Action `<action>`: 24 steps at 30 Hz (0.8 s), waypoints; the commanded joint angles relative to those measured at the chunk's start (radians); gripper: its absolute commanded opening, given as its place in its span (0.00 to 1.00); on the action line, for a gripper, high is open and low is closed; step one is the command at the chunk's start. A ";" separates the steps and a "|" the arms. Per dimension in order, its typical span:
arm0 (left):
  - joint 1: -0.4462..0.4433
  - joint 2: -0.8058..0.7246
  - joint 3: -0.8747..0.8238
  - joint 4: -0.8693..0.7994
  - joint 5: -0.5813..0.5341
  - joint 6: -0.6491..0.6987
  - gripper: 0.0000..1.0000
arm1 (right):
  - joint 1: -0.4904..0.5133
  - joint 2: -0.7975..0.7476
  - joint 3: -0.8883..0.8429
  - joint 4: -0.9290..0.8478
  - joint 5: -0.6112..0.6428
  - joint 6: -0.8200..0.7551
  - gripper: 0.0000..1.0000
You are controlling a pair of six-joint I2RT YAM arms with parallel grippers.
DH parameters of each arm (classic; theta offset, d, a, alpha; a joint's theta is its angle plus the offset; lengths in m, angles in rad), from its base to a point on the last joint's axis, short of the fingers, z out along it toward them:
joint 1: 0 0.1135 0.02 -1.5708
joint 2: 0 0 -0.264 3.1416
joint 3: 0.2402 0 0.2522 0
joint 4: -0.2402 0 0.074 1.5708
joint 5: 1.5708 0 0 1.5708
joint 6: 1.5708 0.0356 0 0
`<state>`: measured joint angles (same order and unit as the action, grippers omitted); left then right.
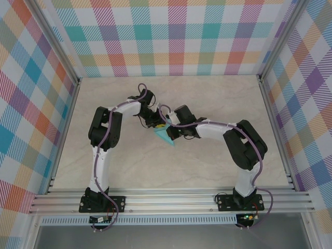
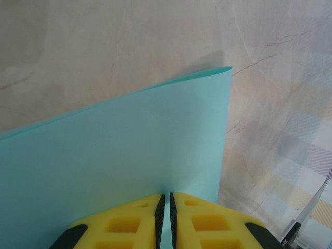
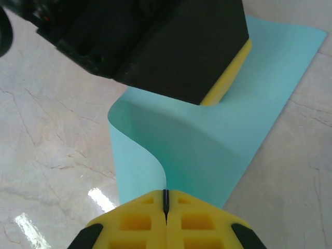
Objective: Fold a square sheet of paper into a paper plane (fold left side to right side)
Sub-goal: Third fold the triangle at the center of the table.
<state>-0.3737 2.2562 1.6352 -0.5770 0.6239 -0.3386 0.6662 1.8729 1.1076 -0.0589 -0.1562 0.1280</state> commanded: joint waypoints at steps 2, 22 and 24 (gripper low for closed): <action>-0.036 0.075 -0.017 -0.066 -0.086 0.020 0.15 | -0.005 0.034 0.029 -0.040 -0.032 0.017 0.00; -0.039 0.075 -0.020 -0.061 -0.084 0.020 0.14 | -0.023 0.075 0.044 -0.050 -0.027 0.050 0.00; -0.039 0.074 -0.020 -0.061 -0.083 0.020 0.14 | -0.025 0.080 0.046 -0.050 -0.027 0.050 0.00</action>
<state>-0.3756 2.2562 1.6352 -0.5770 0.6193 -0.3313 0.6476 1.9331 1.1244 -0.0929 -0.1631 0.1696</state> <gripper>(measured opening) 0.141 0.027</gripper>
